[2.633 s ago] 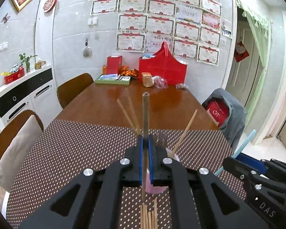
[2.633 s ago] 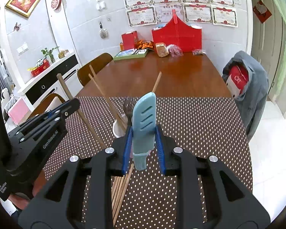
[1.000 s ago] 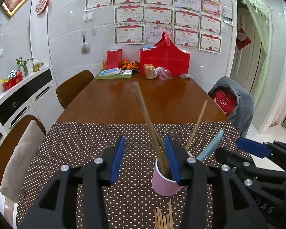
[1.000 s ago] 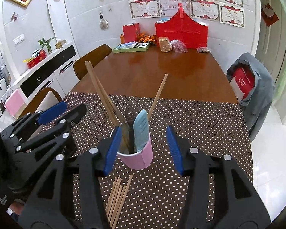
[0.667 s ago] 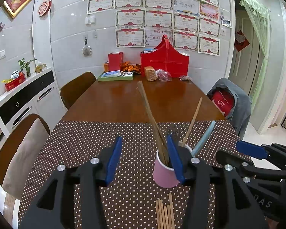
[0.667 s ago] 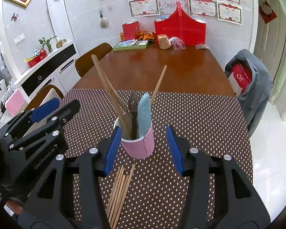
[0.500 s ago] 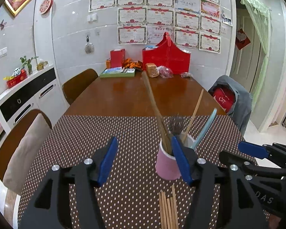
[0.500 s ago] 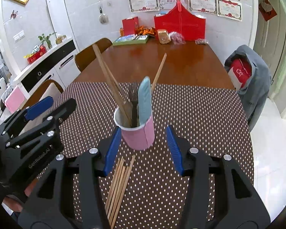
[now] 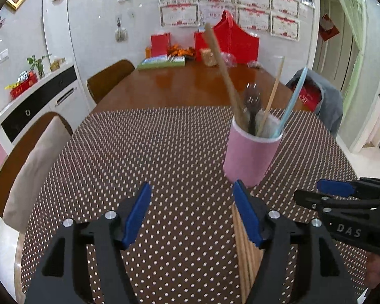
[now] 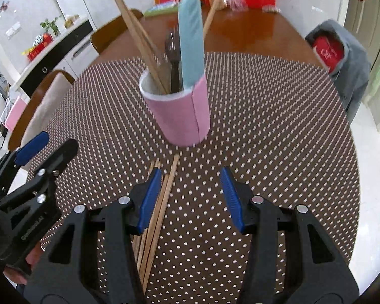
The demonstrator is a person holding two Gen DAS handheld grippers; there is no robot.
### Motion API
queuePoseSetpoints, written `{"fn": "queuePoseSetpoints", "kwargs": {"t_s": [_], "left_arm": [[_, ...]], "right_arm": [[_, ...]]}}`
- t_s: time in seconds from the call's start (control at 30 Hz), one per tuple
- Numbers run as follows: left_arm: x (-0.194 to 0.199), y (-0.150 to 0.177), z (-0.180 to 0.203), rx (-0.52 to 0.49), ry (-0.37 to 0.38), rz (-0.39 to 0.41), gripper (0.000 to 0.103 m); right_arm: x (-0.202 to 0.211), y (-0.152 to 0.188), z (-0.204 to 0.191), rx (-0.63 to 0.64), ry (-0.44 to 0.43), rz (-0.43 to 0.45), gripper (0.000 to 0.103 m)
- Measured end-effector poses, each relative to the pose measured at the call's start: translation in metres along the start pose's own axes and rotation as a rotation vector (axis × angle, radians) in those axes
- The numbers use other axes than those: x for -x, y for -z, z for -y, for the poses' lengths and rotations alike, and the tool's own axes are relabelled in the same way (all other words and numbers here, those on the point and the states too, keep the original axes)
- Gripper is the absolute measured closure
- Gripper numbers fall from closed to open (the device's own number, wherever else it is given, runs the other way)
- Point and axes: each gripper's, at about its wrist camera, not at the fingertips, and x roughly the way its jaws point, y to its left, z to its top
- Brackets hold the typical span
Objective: Organize utensils
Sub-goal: 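Withdraw both tools from the cup back toward the loose chopsticks, then close the right tool on a single wooden chopstick and lift it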
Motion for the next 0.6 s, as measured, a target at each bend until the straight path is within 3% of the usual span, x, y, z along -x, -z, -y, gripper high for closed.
{"fn": "queuePoseSetpoints", "kwargs": {"t_s": [0.27, 0.6], "left_arm": [[-0.025, 0.024, -0.008, 0.002, -0.016, -0.095, 0.036], [-0.047, 0.043, -0.015, 0.029, -0.028, -0.196, 0.031]], "right_arm": [[-0.046, 0.015, -0.013, 0.001, 0.008, -0.131, 0.054], [-0.079, 0.016, -0.034, 0.04, 0.055, -0.181, 0.054]]}}
